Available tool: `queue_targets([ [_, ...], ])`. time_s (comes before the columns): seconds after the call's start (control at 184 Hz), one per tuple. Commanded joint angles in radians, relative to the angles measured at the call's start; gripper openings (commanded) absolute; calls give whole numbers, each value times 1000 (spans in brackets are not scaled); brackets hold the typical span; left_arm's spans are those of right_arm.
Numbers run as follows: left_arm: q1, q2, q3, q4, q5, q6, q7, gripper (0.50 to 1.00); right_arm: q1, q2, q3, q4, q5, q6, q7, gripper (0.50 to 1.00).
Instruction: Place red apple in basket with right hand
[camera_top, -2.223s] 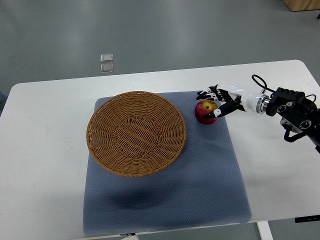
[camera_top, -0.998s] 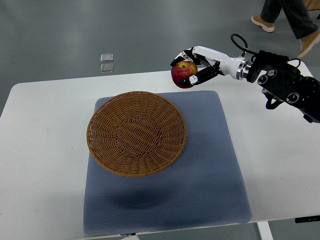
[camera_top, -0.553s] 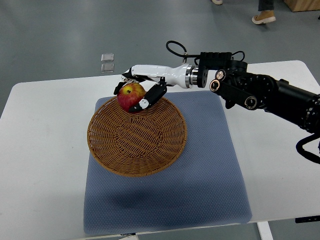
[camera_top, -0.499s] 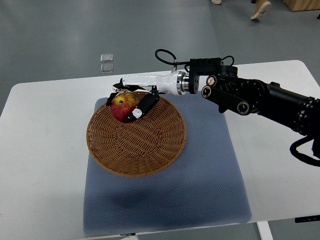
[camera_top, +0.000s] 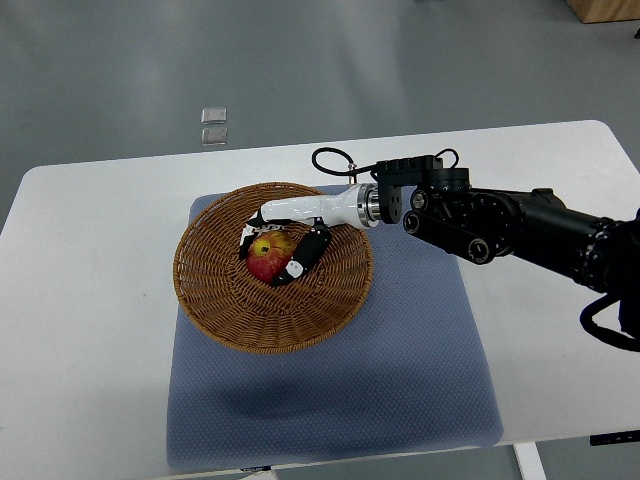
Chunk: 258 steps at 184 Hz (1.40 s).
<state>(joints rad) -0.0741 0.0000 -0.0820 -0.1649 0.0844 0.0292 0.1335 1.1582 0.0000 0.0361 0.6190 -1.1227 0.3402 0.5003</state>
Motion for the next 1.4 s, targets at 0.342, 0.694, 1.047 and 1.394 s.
queue_targets([
  [0.342,-1,0,-1,-2,0,0,0,1000,-17,0,15,-1,20,-70,-5,893],
  [0.694,-1,0,1,1,0,1,0,1000,-8,0,219,1,142,-46,-9,891],
  [1.047,-1,0,-1,-1,0,0,0,1000,-103,-132,306,-35,540,-173,-151,883],
  [1.394,0,0,1,-1,0,0,0,1000,-218,-163,306,-127,886,-363,-218,883],
])
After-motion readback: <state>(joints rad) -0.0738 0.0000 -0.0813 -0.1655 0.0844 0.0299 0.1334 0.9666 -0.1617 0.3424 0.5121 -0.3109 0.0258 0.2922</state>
